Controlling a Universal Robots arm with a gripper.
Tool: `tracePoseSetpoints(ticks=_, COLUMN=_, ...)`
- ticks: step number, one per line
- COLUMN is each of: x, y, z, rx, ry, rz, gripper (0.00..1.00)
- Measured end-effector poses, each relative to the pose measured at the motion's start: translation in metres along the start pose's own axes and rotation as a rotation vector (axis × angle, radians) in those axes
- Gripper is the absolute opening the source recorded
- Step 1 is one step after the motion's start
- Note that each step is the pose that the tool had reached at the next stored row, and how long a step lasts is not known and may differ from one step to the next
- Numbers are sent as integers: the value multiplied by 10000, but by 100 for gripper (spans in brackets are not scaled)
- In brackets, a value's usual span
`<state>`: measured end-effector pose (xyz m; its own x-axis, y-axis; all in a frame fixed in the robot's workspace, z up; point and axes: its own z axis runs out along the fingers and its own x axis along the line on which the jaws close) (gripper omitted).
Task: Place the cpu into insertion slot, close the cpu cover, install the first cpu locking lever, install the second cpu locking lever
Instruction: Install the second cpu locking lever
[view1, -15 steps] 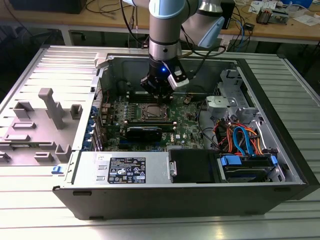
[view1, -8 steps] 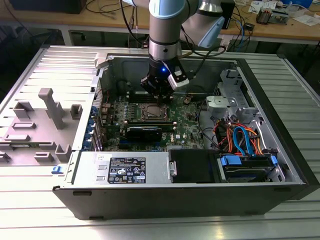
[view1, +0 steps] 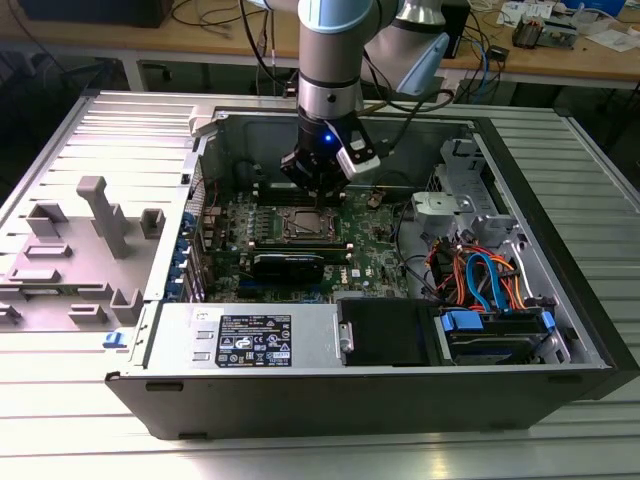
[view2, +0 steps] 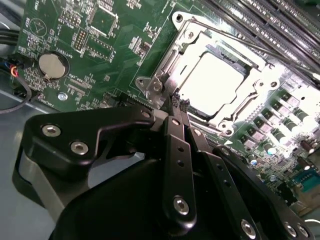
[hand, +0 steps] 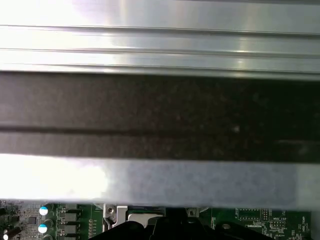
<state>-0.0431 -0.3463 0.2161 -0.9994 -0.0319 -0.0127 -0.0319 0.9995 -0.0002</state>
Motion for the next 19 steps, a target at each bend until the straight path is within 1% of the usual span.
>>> tracePoseSetpoints(ticks=6, x=2, y=-58, z=3, rx=-1, ry=-1, rz=1, gripper=11)
tracePoseSetpoints(ticks=10, x=1, y=-67, z=3, rx=1, ry=-1, rz=2, gripper=11)
tracePoseSetpoints(ticks=13, x=-2, y=-68, z=-5, rx=33, ry=0, rz=1, gripper=11)
tracePoseSetpoints(ticks=19, x=-1, y=-88, z=-8, rx=48, ry=0, rz=1, gripper=11)
